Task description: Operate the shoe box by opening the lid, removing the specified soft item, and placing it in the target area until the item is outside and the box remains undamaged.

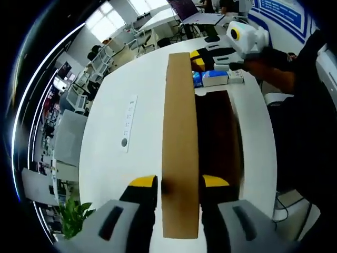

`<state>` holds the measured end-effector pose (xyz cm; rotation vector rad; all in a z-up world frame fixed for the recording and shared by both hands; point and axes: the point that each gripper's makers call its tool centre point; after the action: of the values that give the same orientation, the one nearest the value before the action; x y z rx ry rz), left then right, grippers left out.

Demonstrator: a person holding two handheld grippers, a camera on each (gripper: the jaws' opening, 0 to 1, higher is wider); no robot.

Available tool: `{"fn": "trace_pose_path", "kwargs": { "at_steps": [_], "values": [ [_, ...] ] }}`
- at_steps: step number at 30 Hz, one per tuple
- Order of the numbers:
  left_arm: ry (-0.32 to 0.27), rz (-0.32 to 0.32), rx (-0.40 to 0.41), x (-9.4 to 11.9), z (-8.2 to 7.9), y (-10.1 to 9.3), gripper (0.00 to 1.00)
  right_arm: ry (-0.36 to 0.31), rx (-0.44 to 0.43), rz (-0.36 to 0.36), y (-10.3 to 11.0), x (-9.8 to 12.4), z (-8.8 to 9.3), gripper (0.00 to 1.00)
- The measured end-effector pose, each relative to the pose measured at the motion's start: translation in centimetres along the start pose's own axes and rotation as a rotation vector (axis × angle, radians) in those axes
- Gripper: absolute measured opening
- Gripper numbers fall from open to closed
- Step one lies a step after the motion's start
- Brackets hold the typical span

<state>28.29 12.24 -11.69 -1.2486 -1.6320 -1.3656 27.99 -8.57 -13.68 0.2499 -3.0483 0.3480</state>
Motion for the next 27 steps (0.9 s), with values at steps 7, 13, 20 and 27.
{"fn": "trace_pose_path", "kwargs": {
  "at_steps": [7, 13, 20, 27],
  "values": [
    [-0.002, -0.004, -0.004, -0.1, 0.2, 0.1, 0.3, -0.001, 0.002, -0.006, 0.1, 0.0, 0.0, 0.02],
    [0.004, -0.009, 0.006, -0.2, 0.2, 0.1, 0.29, 0.027, 0.098, -0.047, 0.0, 0.0, 0.0, 0.08],
    [0.003, -0.025, -0.012, -0.2, 0.3, -0.2, 0.29, 0.136, 0.164, -0.156, -0.7, 1.5, -0.6, 0.22],
    [-0.017, -0.044, -0.013, -0.3, 0.5, -0.3, 0.29, 0.195, 0.328, -0.42, 1.4, 4.3, -3.9, 0.34]
  ]
}}
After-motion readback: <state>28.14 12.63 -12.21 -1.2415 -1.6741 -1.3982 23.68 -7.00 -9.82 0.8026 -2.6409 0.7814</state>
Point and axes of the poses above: the point that each gripper's makers call its tool centre point, and the gripper's own axes: x roughly backward along the fingers, y roughly to its left, z roughly out of its underside, and after that the axes turned 7 degrees about y, right-handed
